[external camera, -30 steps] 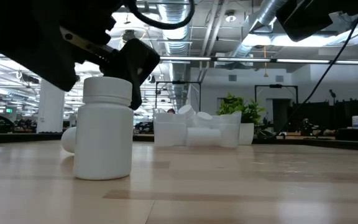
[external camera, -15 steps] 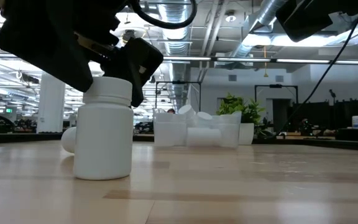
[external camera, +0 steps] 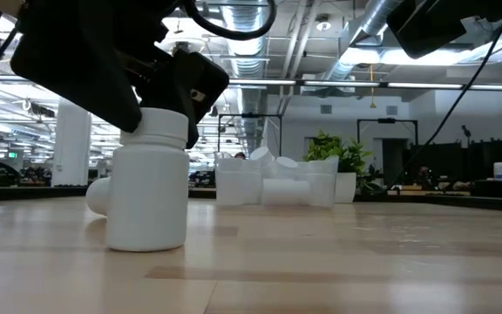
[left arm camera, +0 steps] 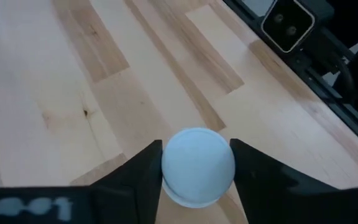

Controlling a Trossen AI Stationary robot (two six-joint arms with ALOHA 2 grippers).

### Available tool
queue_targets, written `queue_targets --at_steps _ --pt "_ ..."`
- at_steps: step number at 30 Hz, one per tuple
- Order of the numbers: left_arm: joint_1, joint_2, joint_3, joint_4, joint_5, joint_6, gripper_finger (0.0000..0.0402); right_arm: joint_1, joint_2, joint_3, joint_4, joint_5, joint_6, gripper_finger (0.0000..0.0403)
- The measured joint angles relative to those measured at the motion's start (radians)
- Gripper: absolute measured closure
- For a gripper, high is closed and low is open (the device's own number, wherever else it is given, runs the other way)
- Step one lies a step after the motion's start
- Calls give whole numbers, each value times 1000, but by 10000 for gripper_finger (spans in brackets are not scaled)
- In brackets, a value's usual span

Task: Pick and place pill bottles into a basket
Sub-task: Put the white medicine bottle into the transparent bin

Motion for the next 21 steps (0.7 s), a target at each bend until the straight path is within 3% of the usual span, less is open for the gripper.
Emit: queue_targets --at_steps 7,15,21 --pt "26 0 0 1 -52 -27 241 0 0 4 -1 1 -1 270" --pt "122 -12 26 24 -63 -170 244 -25 -10 50 -13 0 -30 269" --pt "203 -26 210 -205 -127 -140 247 -34 -22 85 -55 0 -90 270"
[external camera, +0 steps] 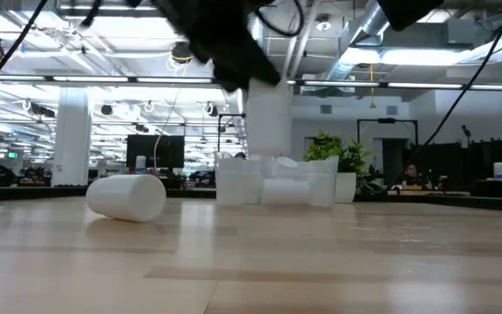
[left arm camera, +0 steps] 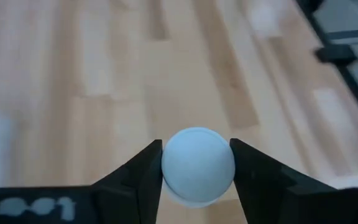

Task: Pick and place pill bottles into a basket
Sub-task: Put the white medicine bottle into the transparent bin

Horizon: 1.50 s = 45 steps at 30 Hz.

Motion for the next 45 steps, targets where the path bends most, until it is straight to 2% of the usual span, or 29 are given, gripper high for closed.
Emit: queue_targets --at_steps 6,10,13,21,29,37,45 --pt "101 0 227 -256 -92 111 245 -22 -31 42 -77 0 -21 270" --pt "183 0 340 -316 -120 186 245 -56 -67 42 -103 2 -45 271" --pt "252 -1 394 -324 -104 249 246 -103 -99 42 -113 4 -67 271" --pt "452 12 398 -308 83 329 244 -253 -145 42 -109 3 -103 271" --pt "555 110 390 -216 239 393 244 -388 -124 41 -102 1 -123 271" --pt "565 224 389 -143 238 440 245 -473 -124 41 -102 0 -124 271" --pt "570 256 390 -103 211 482 245 -482 -124 41 -102 -4 -121 271"
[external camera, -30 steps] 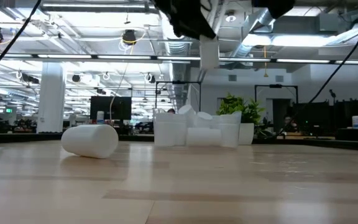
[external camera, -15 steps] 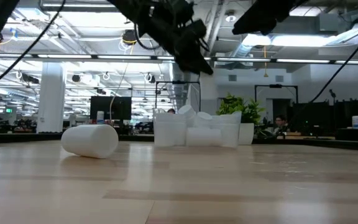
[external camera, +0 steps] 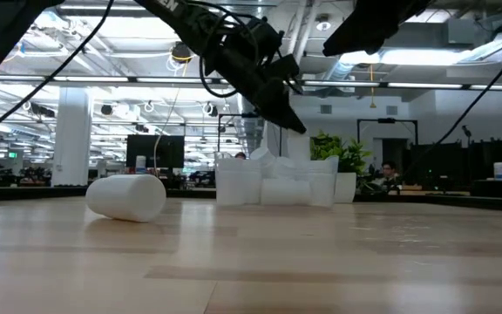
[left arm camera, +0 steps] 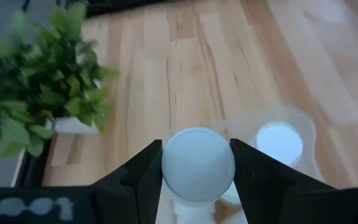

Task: Pick and place pill bottles into a basket
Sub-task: Put the white medicine bottle into the transparent bin

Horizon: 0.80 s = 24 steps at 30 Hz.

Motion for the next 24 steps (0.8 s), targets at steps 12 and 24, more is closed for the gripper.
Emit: queue_targets --at_steps 12,24 --pt "-4 2 0 -42 -47 124 240 1 0 0 0 1 0 272" --pt "-4 2 0 -56 -8 148 239 1 0 0 0 1 0 272"
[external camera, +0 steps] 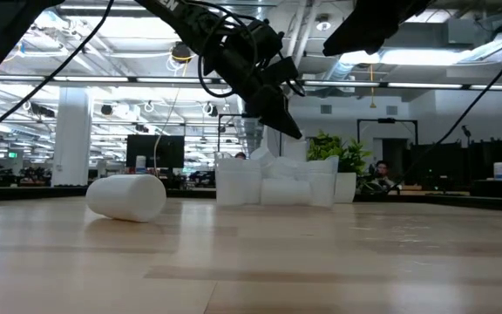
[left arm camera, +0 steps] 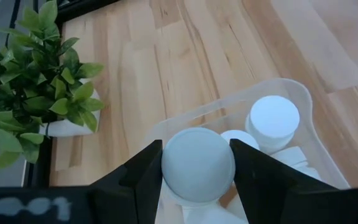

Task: Pick and place pill bottles into a basket
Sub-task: Put the white medicine bottle into the transparent bin

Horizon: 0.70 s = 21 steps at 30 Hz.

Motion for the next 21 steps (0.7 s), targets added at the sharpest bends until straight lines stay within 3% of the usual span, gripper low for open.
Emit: queue_targets --at_steps 12,21 --pt "0 0 0 -37 1 -19 236 0 0 0 0 0 1 272" --pt "-2 0 0 -47 -24 -20 171 0 0 0 0 0 8 272"
